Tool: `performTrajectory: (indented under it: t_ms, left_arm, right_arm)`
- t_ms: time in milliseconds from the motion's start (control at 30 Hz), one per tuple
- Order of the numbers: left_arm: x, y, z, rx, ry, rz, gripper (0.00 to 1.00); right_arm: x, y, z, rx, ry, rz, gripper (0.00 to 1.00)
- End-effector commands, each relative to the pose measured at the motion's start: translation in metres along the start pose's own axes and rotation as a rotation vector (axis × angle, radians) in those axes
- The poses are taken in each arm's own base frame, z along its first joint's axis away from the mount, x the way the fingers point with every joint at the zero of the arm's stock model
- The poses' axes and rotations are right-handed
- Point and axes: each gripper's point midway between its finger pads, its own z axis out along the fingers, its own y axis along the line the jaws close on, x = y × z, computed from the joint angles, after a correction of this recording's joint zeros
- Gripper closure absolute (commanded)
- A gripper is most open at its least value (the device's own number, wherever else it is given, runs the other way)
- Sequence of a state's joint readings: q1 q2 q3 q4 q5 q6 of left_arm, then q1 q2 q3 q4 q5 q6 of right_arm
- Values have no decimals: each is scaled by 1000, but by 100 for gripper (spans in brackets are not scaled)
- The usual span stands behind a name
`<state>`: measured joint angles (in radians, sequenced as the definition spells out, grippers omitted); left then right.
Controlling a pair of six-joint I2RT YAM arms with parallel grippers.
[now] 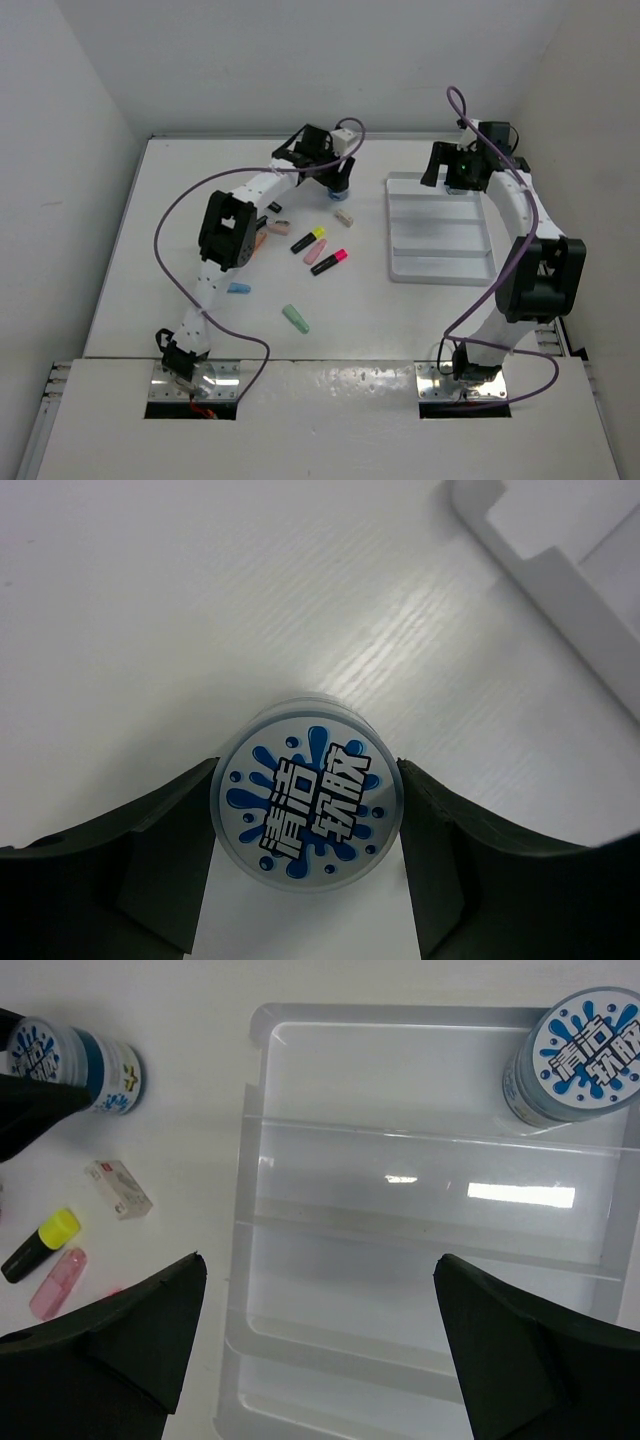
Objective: Sort the stationery into containers
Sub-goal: Place the stationery at the center of the board, then pick up the stationery from the center of the board.
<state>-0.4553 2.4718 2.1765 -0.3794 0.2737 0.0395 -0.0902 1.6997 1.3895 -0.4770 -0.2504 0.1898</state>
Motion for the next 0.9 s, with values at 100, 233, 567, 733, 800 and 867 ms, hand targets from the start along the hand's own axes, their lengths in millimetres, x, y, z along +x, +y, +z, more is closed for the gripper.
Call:
performTrajectory:
  t_ms: [100,233,567,733,800,867]
  left_arm:
    - [-1,-79,8,151,15,68,55]
    - [15,-86,2,169,65,31,26]
    - [-94,-22,-138,122,-273,-195,0]
    - [-129,8,-253,106,-433,-246,0]
    - [-111,12,-273,62,-387,-231,0]
    - [-91,27,-294,2,-358,-248,0]
  right_arm:
    - [-11,16,-12,-13,-59,-47,5]
    - [-13,25,-9,-24,-56,-54,5]
    - [-30,67,4,-63,-112,-141,7]
    - [-14,105,29,-80,-71,-262,8]
    - [-4,123,47,-91,-46,-303,8]
    - [3,132,65,-79,-20,-327,7]
